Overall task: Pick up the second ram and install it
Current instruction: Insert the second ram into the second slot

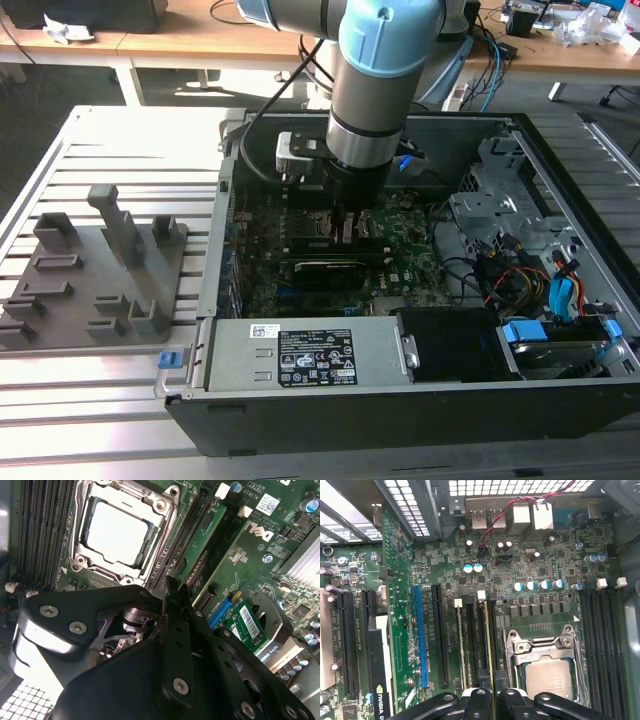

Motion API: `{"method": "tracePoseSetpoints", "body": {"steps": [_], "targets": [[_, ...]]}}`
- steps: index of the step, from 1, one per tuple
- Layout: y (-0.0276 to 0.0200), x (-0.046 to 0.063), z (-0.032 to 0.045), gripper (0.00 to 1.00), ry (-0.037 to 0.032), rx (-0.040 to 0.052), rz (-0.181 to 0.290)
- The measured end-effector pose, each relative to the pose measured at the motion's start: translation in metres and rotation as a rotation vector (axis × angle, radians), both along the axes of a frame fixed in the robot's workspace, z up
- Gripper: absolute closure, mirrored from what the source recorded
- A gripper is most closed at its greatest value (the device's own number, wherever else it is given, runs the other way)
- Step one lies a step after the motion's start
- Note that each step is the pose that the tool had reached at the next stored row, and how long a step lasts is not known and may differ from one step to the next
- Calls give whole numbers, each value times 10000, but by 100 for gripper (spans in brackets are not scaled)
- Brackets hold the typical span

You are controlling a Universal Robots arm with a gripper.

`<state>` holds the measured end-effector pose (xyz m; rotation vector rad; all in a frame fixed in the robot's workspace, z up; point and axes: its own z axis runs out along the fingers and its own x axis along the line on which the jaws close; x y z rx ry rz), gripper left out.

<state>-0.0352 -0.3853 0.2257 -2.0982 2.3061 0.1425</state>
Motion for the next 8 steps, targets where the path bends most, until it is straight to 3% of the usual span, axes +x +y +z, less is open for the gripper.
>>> {"method": "tracePoseSetpoints", "body": {"steps": [4, 8], "targets": [[-1, 0, 15, 86, -1, 76, 1], [-19, 1, 19, 86, 0, 81, 1]]}}
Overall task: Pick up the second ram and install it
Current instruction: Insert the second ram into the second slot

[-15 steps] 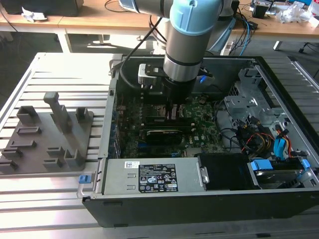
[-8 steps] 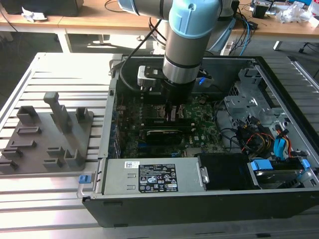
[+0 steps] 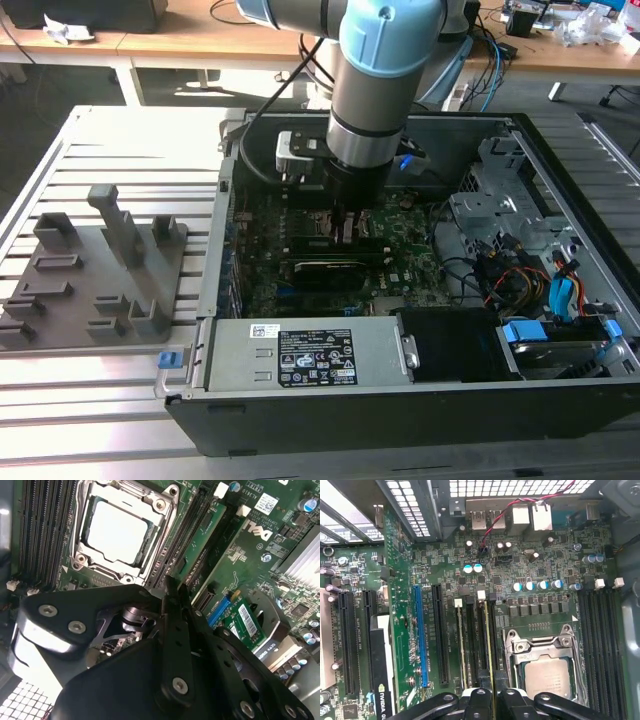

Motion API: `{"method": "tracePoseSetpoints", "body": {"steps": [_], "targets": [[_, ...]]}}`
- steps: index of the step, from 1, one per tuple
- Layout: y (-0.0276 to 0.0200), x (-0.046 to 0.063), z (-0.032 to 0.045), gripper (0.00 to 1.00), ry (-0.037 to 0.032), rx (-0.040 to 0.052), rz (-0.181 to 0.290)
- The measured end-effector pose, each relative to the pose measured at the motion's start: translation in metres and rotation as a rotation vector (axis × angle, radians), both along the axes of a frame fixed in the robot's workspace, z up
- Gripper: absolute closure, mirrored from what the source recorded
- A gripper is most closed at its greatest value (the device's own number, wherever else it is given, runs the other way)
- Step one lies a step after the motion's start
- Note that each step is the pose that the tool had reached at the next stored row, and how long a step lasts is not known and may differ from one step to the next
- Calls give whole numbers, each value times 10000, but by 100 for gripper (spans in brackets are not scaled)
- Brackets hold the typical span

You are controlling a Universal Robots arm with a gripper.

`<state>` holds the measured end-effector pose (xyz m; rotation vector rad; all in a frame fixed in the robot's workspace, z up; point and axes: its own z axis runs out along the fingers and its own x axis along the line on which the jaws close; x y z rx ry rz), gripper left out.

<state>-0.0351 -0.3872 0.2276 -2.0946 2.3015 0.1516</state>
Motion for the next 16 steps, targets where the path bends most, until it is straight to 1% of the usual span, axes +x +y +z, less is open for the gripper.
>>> {"method": "tracePoseSetpoints", "body": {"steps": [6, 9, 12, 14, 16], "targets": [[-10, 9, -1, 86, 1, -1, -1], [-9, 10, -18, 86, 0, 5, 0], [-7, 10, -56, 86, 10, 14, 0], [-6, 11, -58, 86, 12, 15, 1], [-6, 40, -57, 86, 16, 14, -3]]}}
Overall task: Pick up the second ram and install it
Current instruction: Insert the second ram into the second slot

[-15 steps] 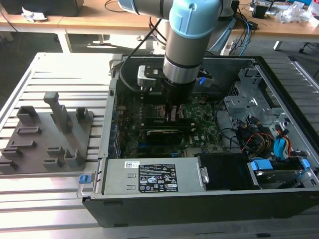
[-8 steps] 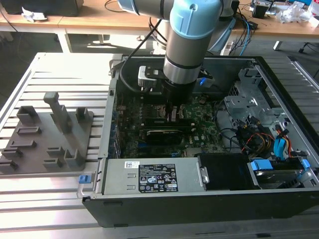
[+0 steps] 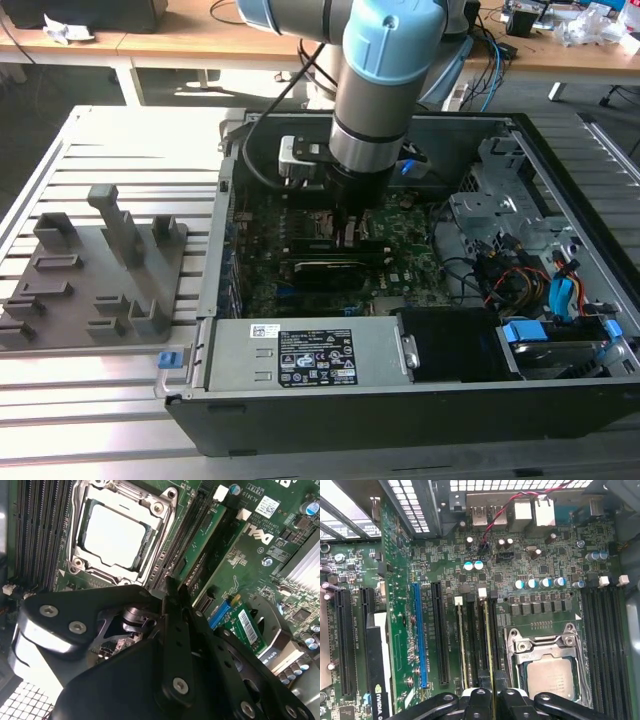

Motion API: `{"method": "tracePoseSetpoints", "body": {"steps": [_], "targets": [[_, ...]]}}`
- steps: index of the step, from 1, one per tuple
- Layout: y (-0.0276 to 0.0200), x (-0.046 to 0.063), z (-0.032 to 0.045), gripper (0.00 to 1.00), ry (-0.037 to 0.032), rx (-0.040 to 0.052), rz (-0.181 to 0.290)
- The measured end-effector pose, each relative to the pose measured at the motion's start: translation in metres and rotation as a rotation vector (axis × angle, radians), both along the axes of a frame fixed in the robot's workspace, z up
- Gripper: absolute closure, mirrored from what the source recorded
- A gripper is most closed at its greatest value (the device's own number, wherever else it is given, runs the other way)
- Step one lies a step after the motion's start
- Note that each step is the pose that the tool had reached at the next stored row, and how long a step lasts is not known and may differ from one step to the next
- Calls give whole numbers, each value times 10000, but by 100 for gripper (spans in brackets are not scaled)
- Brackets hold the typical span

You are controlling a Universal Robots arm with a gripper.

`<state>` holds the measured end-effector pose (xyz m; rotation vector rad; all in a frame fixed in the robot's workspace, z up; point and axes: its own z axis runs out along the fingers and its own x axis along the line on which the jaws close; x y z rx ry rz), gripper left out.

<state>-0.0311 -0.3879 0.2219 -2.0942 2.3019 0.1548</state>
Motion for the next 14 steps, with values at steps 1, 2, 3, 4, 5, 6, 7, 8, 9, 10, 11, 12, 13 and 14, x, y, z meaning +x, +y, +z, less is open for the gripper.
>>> {"method": "tracePoseSetpoints", "body": {"steps": [1, 2, 3, 4, 5, 6, 7, 8, 9, 10, 11, 12, 13, 14], "targets": [[1, 4, -1, 86, -6, 3, 4], [1, 5, -2, 86, -7, 4, 2], [1, 6, -2, 86, -6, 4, 3], [1, 6, -2, 86, -6, 3, 3], [1, 6, -2, 86, -6, 3, 3], [1, 6, -2, 86, -5, 1, 4], [2, 7, -2, 86, -6, -14, 5], [2, 7, -2, 86, -7, -95, 8], [1, 6, -3, 86, -5, -121, 8], [1, 6, -4, 86, -5, -127, 9], [3, 6, -7, 86, -5, -128, 9], [7, 6, -9, 86, -6, -128, 7], [10, 6, -11, 86, -6, -125, 8], [21, 6, -16, 86, -5, -108, 8]]}}
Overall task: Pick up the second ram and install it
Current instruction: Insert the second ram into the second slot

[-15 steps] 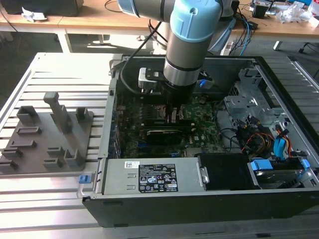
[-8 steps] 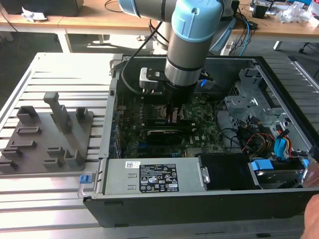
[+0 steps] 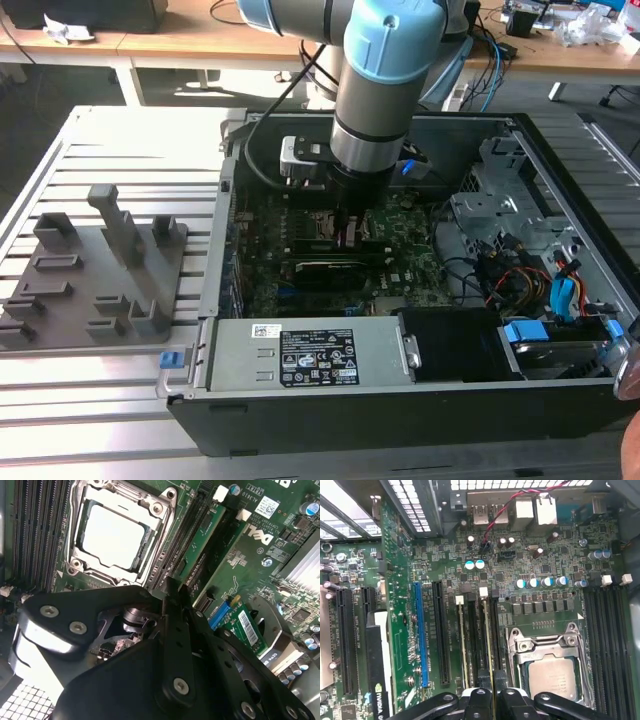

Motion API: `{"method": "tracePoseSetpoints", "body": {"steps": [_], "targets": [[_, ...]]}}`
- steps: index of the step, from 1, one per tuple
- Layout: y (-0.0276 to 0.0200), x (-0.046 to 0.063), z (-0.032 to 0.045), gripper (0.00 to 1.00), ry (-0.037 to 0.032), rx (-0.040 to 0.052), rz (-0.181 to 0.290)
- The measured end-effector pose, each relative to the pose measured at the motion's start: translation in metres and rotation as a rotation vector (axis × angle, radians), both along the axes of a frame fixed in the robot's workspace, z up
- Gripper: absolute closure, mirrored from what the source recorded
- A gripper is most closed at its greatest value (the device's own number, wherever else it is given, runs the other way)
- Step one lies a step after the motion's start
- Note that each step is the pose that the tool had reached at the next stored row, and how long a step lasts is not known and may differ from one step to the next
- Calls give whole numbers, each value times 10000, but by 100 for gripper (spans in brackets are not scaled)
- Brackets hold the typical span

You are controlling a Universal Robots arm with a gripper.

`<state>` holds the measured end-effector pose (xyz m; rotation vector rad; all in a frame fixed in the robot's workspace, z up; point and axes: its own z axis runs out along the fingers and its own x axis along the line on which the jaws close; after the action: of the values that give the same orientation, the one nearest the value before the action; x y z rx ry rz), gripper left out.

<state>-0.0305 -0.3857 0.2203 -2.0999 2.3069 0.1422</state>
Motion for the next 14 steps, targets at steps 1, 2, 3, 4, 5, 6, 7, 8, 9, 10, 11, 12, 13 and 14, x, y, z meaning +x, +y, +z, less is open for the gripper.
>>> {"method": "tracePoseSetpoints", "body": {"steps": [1, 2, 3, 4, 5, 6, 7, 8, 9, 10, 11, 12, 13, 14], "targets": [[3, 0, -3, 86, 1, 22, 1], [6, 0, -11, 86, -1, 31, 1], [6, 0, -16, 86, -1, 31, 0], [6, 0, -20, 86, 0, 30, 0], [5, 0, -23, 86, 0, 28, 0], [6, 0, -25, 86, 0, 29, 0], [6, 0, -31, 86, -1, 31, 0], [5, 0, -45, 86, 2, 25, 0], [5, -1, -56, 86, 3, 26, -1], [5, 0, -63, 86, 2, 28, -1], [5, 0, -65, 86, 1, 27, -1], [5, 0, -66, 86, 0, 28, -1], [5, 0, -66, 86, 1, 27, -1], [5, 0, -66, 86, 1, 27, 0]]}}
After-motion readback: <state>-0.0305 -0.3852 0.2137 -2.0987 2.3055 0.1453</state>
